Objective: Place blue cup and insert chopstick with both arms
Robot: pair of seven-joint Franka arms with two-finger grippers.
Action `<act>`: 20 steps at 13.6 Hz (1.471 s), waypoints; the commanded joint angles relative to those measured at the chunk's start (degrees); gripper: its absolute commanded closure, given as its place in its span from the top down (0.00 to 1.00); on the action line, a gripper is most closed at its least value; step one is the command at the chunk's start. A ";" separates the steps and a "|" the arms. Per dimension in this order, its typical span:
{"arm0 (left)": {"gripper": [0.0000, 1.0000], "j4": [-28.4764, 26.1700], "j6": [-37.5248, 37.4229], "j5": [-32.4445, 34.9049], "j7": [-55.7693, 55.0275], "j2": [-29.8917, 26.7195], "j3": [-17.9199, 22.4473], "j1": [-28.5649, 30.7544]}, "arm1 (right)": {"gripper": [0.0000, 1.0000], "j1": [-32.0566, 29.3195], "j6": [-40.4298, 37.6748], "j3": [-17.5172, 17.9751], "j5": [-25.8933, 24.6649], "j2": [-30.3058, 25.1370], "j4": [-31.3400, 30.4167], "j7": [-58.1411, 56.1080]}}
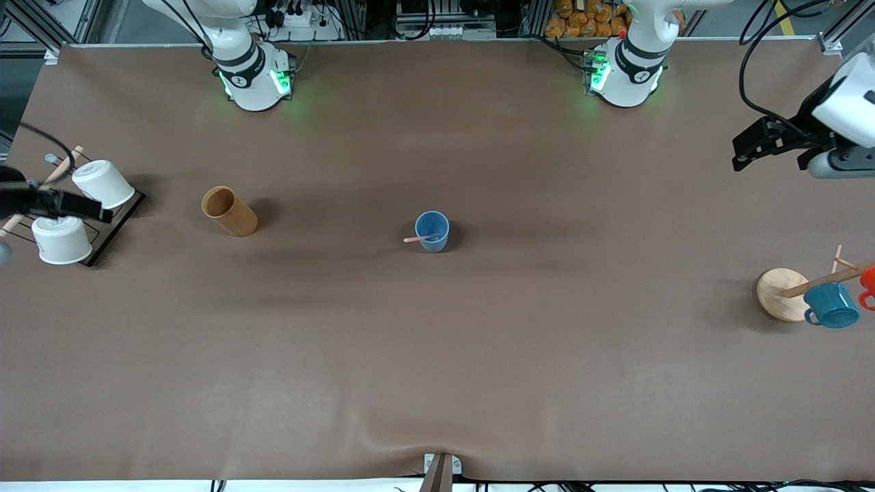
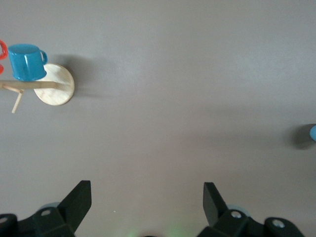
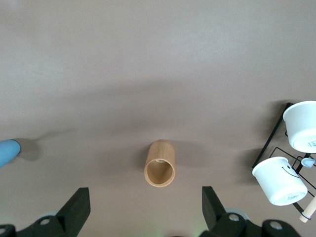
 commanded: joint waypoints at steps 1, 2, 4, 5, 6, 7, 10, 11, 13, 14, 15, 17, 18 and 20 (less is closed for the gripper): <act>1.00 -1.85 -0.28 -1.27 0.59 -2.43 1.62 -1.32 | 1.00 -0.07 8.51 0.81 -1.29 -12.47 -16.93 -0.80; 1.00 -1.85 -0.45 -1.27 0.59 -2.52 1.62 -1.32 | 1.00 0.19 8.71 1.16 -1.38 -13.54 -17.92 -0.54; 1.00 -1.42 -0.46 -0.83 0.50 -2.34 1.36 -1.32 | 1.00 0.28 8.54 2.04 -1.73 -14.08 -17.84 -0.45; 1.00 -1.24 -0.46 -0.65 0.24 -2.17 1.09 -1.32 | 1.00 0.11 8.36 1.78 -1.82 -14.25 -17.84 -0.45; 1.00 -1.24 -0.46 -0.56 -0.11 -2.17 0.83 -1.49 | 1.00 0.19 8.53 1.69 -1.99 -13.56 -16.97 -0.62; 1.00 -1.24 -0.46 -0.56 -0.11 -2.17 0.83 -1.50 | 1.00 0.11 8.10 1.78 -2.08 -11.81 -13.31 -0.71; 1.00 -0.97 -0.02 -0.48 0.24 -1.55 0.74 -0.88 | 1.00 1.42 3.09 2.13 -3.91 -7.14 -5.63 -0.97; 1.00 -0.28 -0.02 -0.48 0.42 -1.29 0.74 -0.88 | 1.00 1.69 3.09 2.21 -4.36 -7.14 -5.54 -0.98; 1.00 0.87 -0.02 -0.48 0.77 -0.41 0.74 -1.06 | 1.00 1.69 3.09 2.21 -4.63 -7.31 -4.84 -1.15; 1.00 0.96 -0.02 -0.74 0.77 -0.24 0.74 -0.97 | 1.00 2.04 3.00 2.39 -4.37 -7.49 -4.83 -0.89; 1.00 1.05 -0.02 -1.09 0.77 -0.23 0.74 -0.71 | 1.00 2.47 2.65 2.48 -4.45 -7.66 -4.83 -0.19; 1.00 1.84 -0.02 -1.18 0.59 -0.15 0.74 -0.62 | 1.00 2.48 2.56 2.39 -4.37 -8.01 -5.18 -0.18; 1.00 1.84 -0.10 -1.18 0.59 -0.15 0.74 -0.70 | 1.00 2.57 2.56 2.30 -4.37 -8.19 -5.27 -0.18; 1.00 1.84 -0.10 -0.48 0.51 -0.06 0.74 -1.23 | 1.00 2.74 2.65 2.30 -4.37 -8.28 -5.27 -0.18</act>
